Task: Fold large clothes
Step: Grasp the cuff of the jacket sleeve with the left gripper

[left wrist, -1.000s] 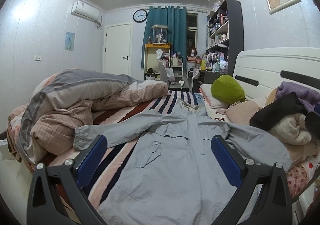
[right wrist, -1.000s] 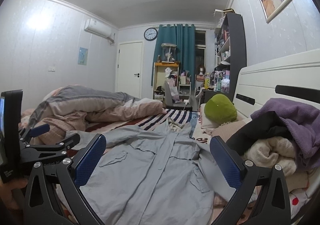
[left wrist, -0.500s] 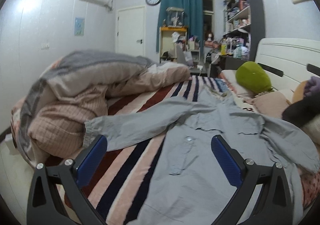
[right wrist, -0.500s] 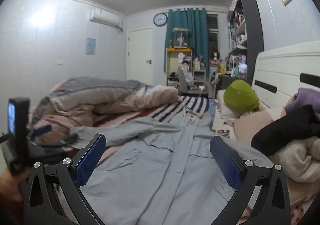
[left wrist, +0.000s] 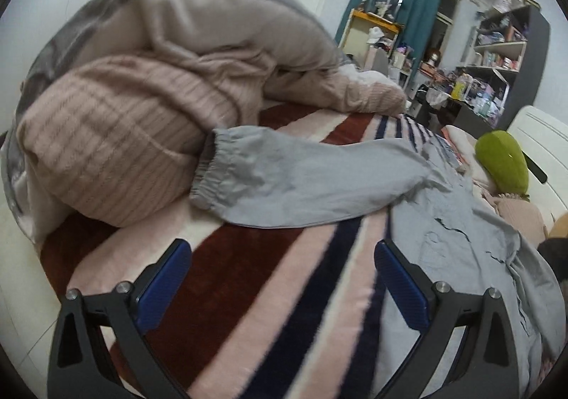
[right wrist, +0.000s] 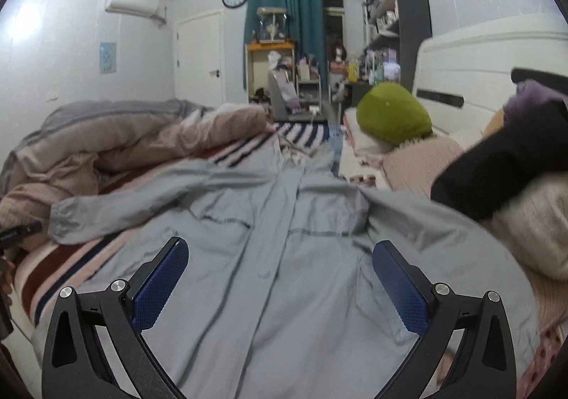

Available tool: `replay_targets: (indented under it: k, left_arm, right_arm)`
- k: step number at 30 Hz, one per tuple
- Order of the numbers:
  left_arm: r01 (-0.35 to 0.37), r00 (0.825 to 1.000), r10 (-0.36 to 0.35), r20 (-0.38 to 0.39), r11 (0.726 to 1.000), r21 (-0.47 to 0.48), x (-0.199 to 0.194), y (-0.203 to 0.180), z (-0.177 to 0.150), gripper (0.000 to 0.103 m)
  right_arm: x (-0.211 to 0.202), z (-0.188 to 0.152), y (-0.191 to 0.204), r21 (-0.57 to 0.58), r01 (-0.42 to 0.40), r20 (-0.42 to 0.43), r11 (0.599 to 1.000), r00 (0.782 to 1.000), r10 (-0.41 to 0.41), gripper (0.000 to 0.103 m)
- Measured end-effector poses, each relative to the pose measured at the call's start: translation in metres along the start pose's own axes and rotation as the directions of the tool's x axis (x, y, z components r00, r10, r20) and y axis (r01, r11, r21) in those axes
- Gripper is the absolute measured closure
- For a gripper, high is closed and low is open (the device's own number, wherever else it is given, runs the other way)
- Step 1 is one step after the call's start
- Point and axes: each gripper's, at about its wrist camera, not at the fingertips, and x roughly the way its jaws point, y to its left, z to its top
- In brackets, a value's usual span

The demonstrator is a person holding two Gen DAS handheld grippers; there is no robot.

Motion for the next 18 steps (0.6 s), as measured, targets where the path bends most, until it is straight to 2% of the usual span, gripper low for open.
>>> replay_targets:
  k: [2, 6, 9, 11, 14, 15, 18]
  left_arm:
    - [-0.012, 1.0, 0.011, -0.017, 1.0, -0.01, 0.007, 0.006, -0.002, 0.008]
    - [0.032, 0.999, -0.034, -0.026, 0.998, -0.059, 0.026, 0.026, -0.002, 0.01]
    - [-0.005, 0.998, 0.005, -0.068, 1.0, -0.011, 0.055, 0.036, 0.003, 0.013]
    - [-0.008, 0.996, 0.009, -0.09, 1.0, 0.004, 0.072, 0.042, 0.008, 0.026]
    - [0.033, 0.993, -0.037, -0.111, 0.999, -0.035, 0.094, 0.053, 0.015, 0.03]
    - [0.027, 0.992, -0.033, -0.12, 0.998, -0.05, 0.102, 0.057, 0.017, 0.03]
    - [0.015, 0.99, -0.023, -0.136, 0.998, -0.062, 0.116, 0.06, 0.02, 0.047]
  right_arm:
    - [-0.001, 0.009, 0.006, -0.023, -0.052, 0.03, 0.998, 0.998, 0.053, 0.0]
    - [0.0, 0.017, 0.021, -0.054, -0.14, 0.058, 0.989, 0.988, 0.143, 0.0]
    - [0.012, 0.019, 0.029, -0.058, -0.177, 0.034, 0.982, 0.983, 0.179, 0.0]
    - [0.016, 0.018, 0.033, -0.062, -0.188, 0.028, 0.98, 0.981, 0.19, 0.0]
    - [0.02, 0.018, 0.036, -0.063, -0.17, 0.023, 0.984, 0.985, 0.171, 0.0]
    - [0.021, 0.017, 0.037, -0.061, -0.168, 0.022, 0.984, 0.985, 0.169, 0.0]
    - [0.022, 0.019, 0.035, -0.053, -0.17, 0.023, 0.984, 0.985, 0.172, 0.0]
